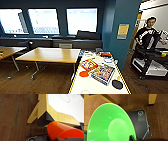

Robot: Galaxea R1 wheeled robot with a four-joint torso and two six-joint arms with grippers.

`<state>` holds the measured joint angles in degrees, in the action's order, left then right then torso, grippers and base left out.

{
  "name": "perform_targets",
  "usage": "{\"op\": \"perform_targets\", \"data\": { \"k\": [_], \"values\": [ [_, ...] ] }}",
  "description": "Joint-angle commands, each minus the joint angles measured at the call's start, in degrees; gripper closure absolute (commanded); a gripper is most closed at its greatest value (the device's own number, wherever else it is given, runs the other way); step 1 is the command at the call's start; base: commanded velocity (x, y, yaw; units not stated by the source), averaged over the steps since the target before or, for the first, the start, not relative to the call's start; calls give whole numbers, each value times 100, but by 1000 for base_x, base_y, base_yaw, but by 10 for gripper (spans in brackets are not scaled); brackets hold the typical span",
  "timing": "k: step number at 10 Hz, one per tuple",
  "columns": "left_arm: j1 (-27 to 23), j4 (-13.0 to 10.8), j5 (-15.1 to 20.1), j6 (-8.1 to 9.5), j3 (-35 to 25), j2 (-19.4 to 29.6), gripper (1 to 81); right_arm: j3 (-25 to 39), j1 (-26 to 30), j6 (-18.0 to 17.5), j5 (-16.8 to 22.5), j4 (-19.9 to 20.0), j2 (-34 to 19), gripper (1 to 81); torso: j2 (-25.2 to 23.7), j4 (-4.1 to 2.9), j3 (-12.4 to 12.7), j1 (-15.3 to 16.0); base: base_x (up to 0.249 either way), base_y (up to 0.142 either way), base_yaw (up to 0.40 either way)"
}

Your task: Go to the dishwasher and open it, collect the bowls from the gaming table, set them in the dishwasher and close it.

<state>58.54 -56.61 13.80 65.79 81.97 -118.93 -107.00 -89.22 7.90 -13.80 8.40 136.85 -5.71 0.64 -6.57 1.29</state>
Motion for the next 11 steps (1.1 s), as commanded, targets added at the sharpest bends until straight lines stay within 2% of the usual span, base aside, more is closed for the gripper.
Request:
{"op": "perform_targets", "data": {
  "k": [1,5,8,9,11],
  "values": [
    [250,-368,-738,-49,969,-518,811,-92,215,10,316,-93,-138,811,0,0,-4,0,0,0,0],
    [1014,-561,-1257,-49,2280,-1213,811,-663,242,-17,457,-67,240,811,-2,0,26,-2,0,0,0],
    [1507,-632,-1940,-49,3673,-1922,811,-1067,251,-25,597,-66,486,811,-2,0,31,-2,0,0,0],
    [1612,-632,-2083,-49,3941,-2047,811,-1129,260,-25,624,-66,530,811,-5,0,31,-2,0,0,0],
    [1823,-632,-2109,-49,4249,-2285,811,-1367,251,-25,642,-58,715,811,-5,0,31,-2,0,0,0]
  ]
}}
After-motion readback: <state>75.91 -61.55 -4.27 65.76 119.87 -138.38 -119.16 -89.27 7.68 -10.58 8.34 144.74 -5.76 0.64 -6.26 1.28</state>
